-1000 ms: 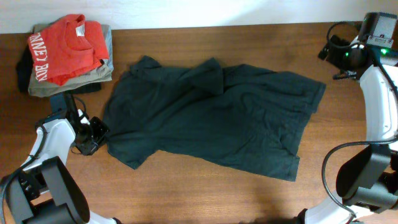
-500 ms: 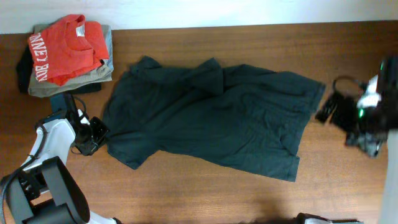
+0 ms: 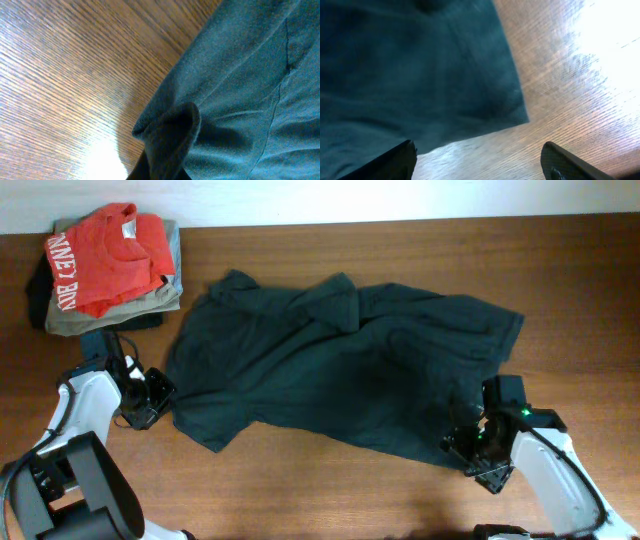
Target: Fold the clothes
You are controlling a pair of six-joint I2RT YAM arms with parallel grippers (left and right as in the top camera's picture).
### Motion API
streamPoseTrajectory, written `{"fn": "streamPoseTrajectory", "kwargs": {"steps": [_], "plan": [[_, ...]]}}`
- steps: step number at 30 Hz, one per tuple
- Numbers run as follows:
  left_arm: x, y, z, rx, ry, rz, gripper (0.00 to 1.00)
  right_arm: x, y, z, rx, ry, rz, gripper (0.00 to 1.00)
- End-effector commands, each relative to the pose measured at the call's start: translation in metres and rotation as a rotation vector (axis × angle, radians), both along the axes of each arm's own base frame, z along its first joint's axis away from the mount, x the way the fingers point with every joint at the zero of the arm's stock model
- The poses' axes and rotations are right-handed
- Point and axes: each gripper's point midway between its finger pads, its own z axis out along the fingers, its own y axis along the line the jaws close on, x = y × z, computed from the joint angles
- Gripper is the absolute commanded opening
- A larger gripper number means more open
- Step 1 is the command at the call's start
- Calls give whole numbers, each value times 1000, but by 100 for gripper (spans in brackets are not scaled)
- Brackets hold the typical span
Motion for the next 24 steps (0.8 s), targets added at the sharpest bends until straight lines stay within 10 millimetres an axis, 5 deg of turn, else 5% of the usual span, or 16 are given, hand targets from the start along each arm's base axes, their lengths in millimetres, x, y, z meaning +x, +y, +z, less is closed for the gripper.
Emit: {"fn": "streamPoseTrajectory", "kwargs": {"steps": [1,4,7,10,13,15,17,18,22,24], "plan": [[5,3,9,5,-32,-5,2,2,3,-18,12,32,-2,81],[5,3,9,6,-32,-5,2,5,1,-29,7,54,-2,77],[5,3,9,6,-32,-5,2,1,1,-33,8,82,-2,58],[5,3,9,5,-32,-5,1,1,1,-32,3,84,-27,9],[8,-7,14,-49,-58,-15,1,15,0,-18,1,61,-27,4],[17,-21,41,-101,-169,-89,1,38,-9,22,-41,7,-23,4],[18,-27,84,-77,-298,-126,1,58,-20,65,-105,-58,16,4],[17,-33,122,-42,-409,-152,1,73,-28,99,-152,-114,43,4],[-14,-68,299,146,-881,-268,1,107,-36,236,-225,-372,135,4],[-55,-76,401,246,-1116,-252,1,102,-34,323,-261,-562,167,4]]}}
